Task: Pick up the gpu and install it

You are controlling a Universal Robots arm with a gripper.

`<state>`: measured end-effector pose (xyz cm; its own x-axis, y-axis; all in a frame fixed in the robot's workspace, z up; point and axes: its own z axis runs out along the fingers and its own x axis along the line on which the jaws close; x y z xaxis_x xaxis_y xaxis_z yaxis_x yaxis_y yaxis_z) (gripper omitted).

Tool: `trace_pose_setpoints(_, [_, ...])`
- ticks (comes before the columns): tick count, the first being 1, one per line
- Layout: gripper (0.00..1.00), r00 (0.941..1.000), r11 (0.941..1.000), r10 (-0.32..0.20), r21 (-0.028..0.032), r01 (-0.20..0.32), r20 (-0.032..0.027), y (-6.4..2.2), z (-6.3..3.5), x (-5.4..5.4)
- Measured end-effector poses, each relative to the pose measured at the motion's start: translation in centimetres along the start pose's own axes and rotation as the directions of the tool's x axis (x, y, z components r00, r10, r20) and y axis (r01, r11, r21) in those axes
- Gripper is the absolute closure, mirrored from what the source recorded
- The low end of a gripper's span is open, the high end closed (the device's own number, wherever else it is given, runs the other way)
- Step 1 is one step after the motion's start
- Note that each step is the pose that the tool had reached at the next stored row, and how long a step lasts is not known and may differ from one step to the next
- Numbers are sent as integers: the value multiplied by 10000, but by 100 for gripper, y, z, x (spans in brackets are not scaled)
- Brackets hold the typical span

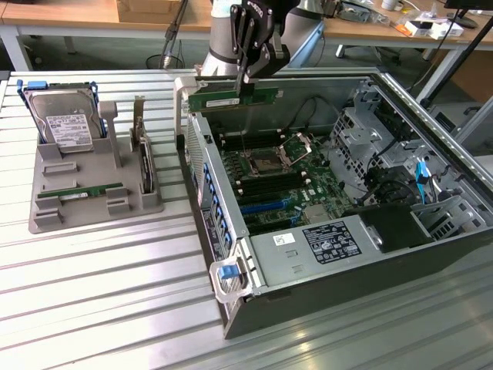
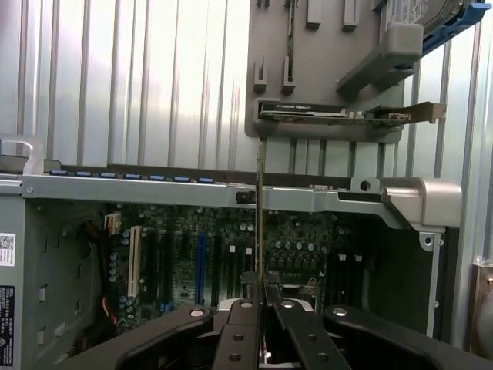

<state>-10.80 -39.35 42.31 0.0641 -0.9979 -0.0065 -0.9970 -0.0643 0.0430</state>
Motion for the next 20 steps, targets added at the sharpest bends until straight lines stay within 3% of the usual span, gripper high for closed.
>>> trace_pose_setpoints(20, [87,10000,10000,-1,0,1,1,-225,-9,14])
